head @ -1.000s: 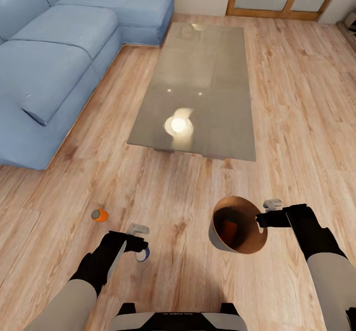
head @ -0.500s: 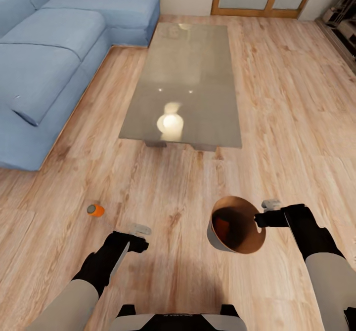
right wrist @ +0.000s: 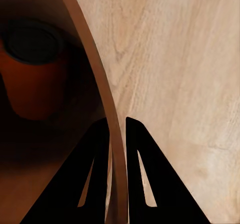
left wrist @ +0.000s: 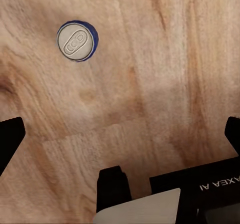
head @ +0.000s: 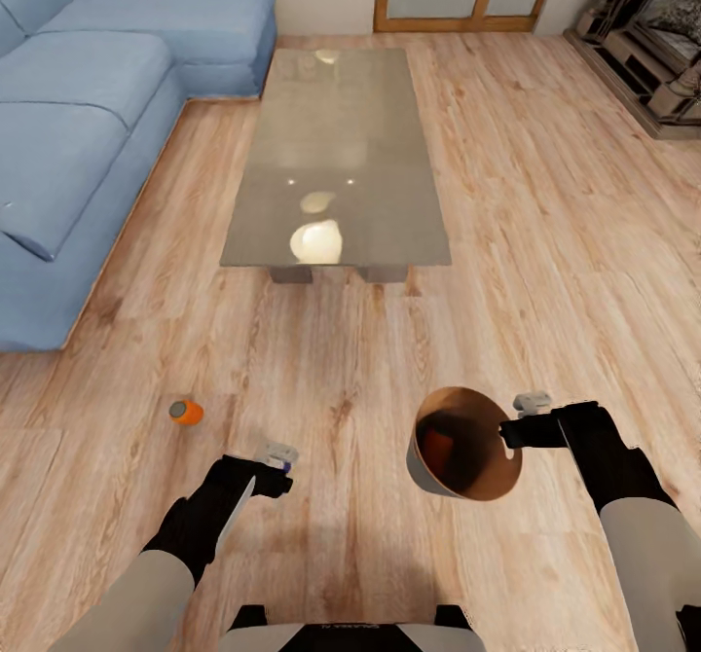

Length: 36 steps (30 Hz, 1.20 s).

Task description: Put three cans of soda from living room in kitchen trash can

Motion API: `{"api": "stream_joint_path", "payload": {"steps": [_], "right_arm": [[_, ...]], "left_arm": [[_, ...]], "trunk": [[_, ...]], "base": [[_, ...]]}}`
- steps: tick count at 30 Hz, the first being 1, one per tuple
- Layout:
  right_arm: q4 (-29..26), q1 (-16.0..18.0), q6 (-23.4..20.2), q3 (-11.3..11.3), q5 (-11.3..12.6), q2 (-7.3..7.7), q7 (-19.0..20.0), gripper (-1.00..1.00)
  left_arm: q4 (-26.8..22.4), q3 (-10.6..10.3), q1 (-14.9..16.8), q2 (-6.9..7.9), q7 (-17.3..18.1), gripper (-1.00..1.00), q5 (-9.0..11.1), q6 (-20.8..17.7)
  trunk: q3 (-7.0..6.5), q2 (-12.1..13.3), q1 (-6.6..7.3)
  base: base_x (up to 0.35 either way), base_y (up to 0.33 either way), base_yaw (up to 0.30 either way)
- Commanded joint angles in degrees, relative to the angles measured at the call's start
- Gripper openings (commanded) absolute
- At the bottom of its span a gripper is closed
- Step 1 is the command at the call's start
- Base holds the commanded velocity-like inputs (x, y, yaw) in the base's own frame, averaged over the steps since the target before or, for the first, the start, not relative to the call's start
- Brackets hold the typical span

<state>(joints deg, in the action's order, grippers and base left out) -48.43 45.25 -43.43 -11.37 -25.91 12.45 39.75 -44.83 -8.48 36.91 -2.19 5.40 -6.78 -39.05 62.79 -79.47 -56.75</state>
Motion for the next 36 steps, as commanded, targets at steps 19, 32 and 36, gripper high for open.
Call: {"api": "stream_joint_path", "payload": {"steps": [19,32,36], "right_arm": [[0.24,0.01,-0.42,-0.15,0.83,0.25,0.12,-1.00],[-0.32,1.19,-15.75,0.16,0.70,8.65,1.02,-1.00],[-0.29,4.09,-16.57,0.32,0.84,12.39,1.91,-1.00]], "left_arm": [[-0.33,0.02,-0.06,-0.88,-1.28,1.00,0.11,0.36],[-0.88,0.24,0.00,-1.99,-1.20,1.00,1.05,0.06],[-0.88,0.23,0.01,-2.27,-1.19,1.00,1.06,0.03]], "trunk": [[-0.49,0.00,0.00],[-0.49,0.00,0.00],[0.07,-1.20,-0.66]], "base": [[0.095,0.224,-0.158],[0.009,0.007,-0.003],[0.000,0.000,0.000]]}}
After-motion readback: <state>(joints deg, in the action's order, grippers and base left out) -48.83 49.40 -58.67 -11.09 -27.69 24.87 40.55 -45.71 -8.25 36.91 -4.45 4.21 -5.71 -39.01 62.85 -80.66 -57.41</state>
